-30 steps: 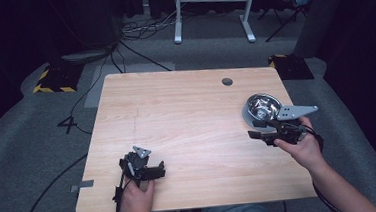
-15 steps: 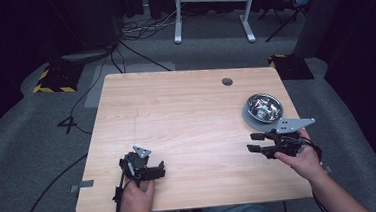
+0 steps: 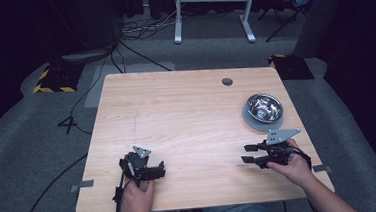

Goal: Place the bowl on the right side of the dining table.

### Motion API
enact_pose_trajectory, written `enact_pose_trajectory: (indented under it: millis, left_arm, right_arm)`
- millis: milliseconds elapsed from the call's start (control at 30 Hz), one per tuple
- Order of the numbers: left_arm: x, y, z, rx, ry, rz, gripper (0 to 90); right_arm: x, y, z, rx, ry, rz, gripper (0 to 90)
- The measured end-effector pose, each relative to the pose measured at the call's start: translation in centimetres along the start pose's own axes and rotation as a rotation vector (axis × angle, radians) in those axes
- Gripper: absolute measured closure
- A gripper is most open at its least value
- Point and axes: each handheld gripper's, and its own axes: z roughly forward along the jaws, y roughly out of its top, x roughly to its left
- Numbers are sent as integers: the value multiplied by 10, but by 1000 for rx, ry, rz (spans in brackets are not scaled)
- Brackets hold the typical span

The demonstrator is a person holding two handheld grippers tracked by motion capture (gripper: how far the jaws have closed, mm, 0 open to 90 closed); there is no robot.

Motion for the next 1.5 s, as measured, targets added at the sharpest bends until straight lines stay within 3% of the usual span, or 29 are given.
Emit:
enact_pose_trajectory:
  millis: [333, 700, 867, 900, 933, 1000, 1100, 1267, 1500]
  left_arm:
    - [0, 0, 0, -5, -3, -1, 4]
    - [0, 0, 0, -5, -4, -1, 4]
    - [0, 0, 0, -6, -4, -3, 4]
    - [0, 0, 0, -6, -4, -3, 4]
    - [0, 0, 0, -5, 0, -4, 4]
    - [0, 0, 0, -5, 0, -3, 4]
    - [0, 0, 0, -5, 0, -4, 4]
    - [0, 0, 0, -4, 0, -2, 4]
    - [0, -1, 0, -5, 1, -5, 4]
  right_arm:
    - [7, -18, 12, 34, 9, -14, 506]
    - [21, -29, 22, 60, -3, -108, 471]
    - [24, -31, 26, 66, 8, -118, 433]
    - [23, -32, 27, 60, 11, -147, 424]
    - [25, -32, 28, 71, 0, -120, 419]
    - [25, -33, 29, 82, -1, -146, 410]
    - [25, -33, 30, 108, -1, -158, 345]
    - [27, -32, 34, 136, 1, -160, 157]
    - [29, -31, 35, 156, 4, -156, 117]
